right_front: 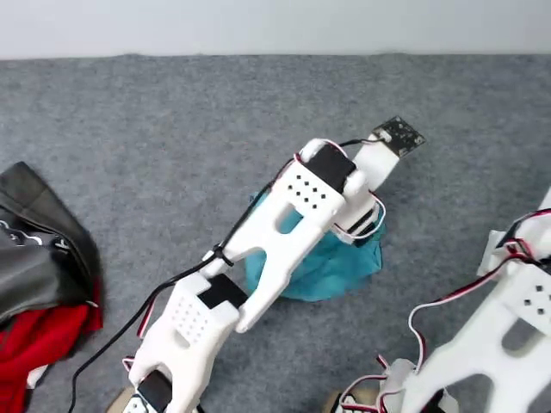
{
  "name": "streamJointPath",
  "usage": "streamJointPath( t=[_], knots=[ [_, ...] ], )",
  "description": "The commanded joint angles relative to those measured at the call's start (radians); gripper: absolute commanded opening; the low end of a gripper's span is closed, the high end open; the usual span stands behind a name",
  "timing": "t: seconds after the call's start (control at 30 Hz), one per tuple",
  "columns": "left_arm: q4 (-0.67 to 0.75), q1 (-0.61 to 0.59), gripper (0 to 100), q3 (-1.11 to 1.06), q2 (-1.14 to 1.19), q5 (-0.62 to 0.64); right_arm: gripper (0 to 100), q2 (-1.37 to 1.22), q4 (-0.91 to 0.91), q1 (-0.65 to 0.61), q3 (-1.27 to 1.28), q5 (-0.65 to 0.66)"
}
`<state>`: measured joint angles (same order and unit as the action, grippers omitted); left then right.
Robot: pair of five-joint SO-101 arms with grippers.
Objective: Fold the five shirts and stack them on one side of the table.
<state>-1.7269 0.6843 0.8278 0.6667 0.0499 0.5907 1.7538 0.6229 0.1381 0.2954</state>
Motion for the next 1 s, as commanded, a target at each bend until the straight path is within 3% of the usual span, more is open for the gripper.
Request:
streamJointPath(
  t=[0.0,0.17,0.33,0.47,0.6,0.73,0.97],
  knots=[
    [-0.031,-0.011,27,-0.004,-0.141,-0.003,1.2,0.021,0.031,0.004,-0.008,0.008],
    [-0.031,-0.103,23,-0.131,-0.269,-0.020,0.9,0.013,0.033,-0.024,-0.006,0.002],
    [-0.031,-0.270,1,-0.349,-0.453,-0.117,0.9,0.013,0.031,-0.185,0.040,-0.058],
    [-0.031,-0.420,1,-0.552,-0.658,-0.160,0.9,-0.005,-0.031,-0.366,0.077,-0.265],
    [-0.031,-0.559,1,-0.734,-0.872,-0.230,0.9,-0.074,-0.150,-0.539,0.107,-0.391],
    [-0.031,-0.689,1,-0.892,-1.039,-0.272,1.1,-0.186,-0.245,-0.667,0.109,-0.460],
    [-0.031,-0.873,1,-1.096,-1.209,-0.331,3.5,-0.360,-0.355,-0.819,0.103,-0.462]
  ],
)
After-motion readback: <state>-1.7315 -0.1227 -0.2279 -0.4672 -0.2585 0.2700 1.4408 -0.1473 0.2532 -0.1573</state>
